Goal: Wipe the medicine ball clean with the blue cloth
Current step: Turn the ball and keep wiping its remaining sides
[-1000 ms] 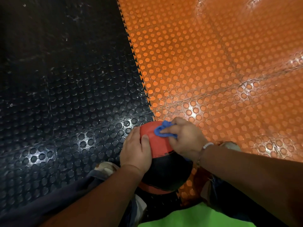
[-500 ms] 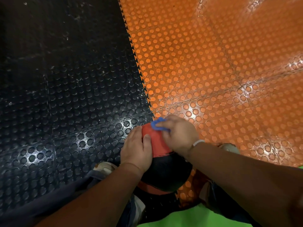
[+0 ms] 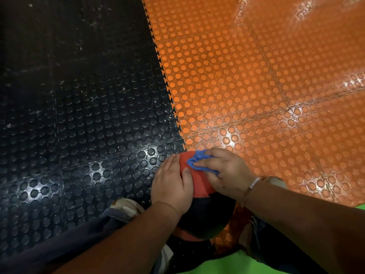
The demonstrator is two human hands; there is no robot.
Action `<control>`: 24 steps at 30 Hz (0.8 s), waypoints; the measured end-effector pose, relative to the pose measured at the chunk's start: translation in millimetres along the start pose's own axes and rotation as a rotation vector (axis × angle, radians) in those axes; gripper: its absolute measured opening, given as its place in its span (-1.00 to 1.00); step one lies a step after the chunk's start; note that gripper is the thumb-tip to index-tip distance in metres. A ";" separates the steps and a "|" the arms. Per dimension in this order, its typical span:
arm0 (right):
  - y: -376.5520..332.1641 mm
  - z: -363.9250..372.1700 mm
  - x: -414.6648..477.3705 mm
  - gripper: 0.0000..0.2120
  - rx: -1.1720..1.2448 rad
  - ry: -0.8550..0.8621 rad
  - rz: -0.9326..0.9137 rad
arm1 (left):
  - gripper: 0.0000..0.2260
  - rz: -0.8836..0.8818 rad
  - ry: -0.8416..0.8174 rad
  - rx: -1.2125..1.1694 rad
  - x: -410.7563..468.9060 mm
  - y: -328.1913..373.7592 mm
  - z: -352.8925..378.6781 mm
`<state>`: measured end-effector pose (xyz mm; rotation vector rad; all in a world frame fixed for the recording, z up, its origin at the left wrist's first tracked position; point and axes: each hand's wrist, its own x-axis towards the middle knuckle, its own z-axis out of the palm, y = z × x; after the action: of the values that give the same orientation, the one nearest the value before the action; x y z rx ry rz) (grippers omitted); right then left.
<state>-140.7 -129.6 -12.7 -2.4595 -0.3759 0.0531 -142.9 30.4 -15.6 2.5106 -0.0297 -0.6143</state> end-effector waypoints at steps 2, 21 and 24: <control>6.8 -2.5 7.3 -0.68 -0.014 -0.103 0.103 | -0.25 0.037 -0.039 0.042 3.7 -3.9 -2.9; -10.0 -8.4 -7.2 -0.70 0.030 -0.166 0.078 | 0.11 0.127 -0.165 0.121 3.9 16.7 5.1; 6.3 -19.5 -10.4 -0.69 0.081 -0.223 0.092 | 0.12 0.114 -0.156 0.121 0.2 17.8 3.2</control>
<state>-146.6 -148.8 -1.6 -2.3954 -0.3489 0.3764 -142.3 13.7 -8.9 2.5489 -0.2735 -0.7800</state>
